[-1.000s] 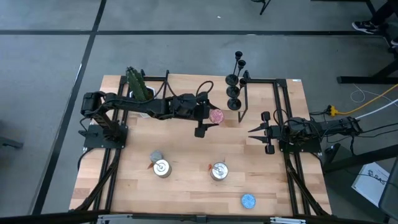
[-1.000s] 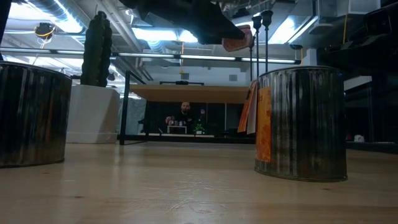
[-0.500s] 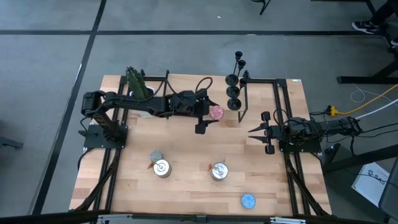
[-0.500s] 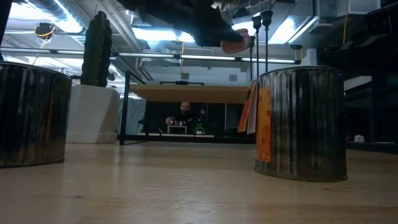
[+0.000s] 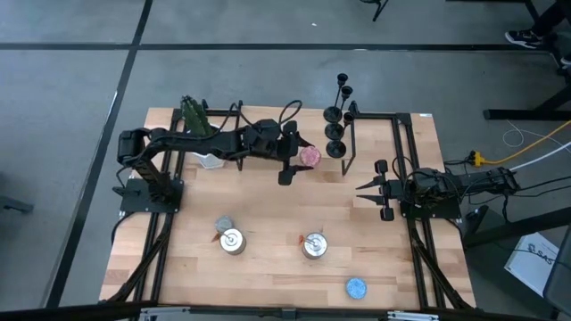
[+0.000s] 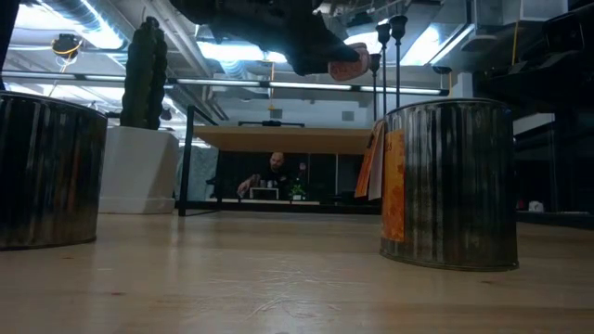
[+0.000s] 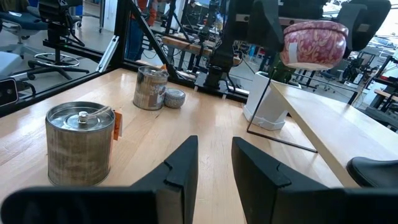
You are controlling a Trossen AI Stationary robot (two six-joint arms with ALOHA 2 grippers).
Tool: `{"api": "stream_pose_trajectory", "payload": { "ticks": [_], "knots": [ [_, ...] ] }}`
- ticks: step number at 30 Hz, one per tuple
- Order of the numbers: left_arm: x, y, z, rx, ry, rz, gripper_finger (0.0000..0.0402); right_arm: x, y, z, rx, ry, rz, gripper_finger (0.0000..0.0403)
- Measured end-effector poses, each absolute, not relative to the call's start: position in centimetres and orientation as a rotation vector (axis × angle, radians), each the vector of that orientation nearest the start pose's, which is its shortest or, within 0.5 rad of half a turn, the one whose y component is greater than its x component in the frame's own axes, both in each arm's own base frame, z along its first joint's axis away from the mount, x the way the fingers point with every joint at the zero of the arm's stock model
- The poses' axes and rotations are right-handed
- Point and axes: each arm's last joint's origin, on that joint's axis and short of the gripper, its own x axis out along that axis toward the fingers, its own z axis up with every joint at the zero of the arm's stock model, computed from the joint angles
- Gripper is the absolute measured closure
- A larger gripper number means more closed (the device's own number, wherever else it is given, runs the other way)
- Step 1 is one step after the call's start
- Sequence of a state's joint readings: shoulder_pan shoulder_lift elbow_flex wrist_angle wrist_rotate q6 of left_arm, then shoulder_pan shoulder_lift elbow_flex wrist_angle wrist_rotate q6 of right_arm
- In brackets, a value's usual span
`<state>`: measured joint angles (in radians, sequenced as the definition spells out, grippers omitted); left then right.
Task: Pick & Place candle stick holders
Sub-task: Put the pink scented candle on the shelf
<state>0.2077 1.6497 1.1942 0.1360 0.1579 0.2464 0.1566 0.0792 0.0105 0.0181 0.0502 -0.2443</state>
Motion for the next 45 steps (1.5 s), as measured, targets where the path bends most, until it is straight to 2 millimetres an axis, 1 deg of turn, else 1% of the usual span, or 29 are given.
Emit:
{"api": "stream_pose_trajectory", "payload": {
  "ticks": [12,27,37,40,45],
  "knots": [
    [37.2,6.7,28.2,0.194,0.322,-0.010,0.0106,10.1,1.4,16.3,-0.249,0.037,0.112,0.0302],
    [37.2,6.9,28.3,0.234,0.316,0.002,0.0106,10.1,1.4,16.3,-0.249,0.037,0.112,0.0302],
    [37.7,6.9,30.9,0.220,0.302,0.034,0.0106,10.1,1.4,16.3,-0.249,0.037,0.112,0.0302],
    [37.6,6.9,31.2,0.219,0.336,0.028,0.0106,10.1,1.4,16.3,-0.249,0.037,0.112,0.0302],
    [37.4,7.2,30.9,0.227,0.385,0.028,0.0106,10.1,1.4,16.3,-0.249,0.037,0.112,0.0302]
  ]
}}
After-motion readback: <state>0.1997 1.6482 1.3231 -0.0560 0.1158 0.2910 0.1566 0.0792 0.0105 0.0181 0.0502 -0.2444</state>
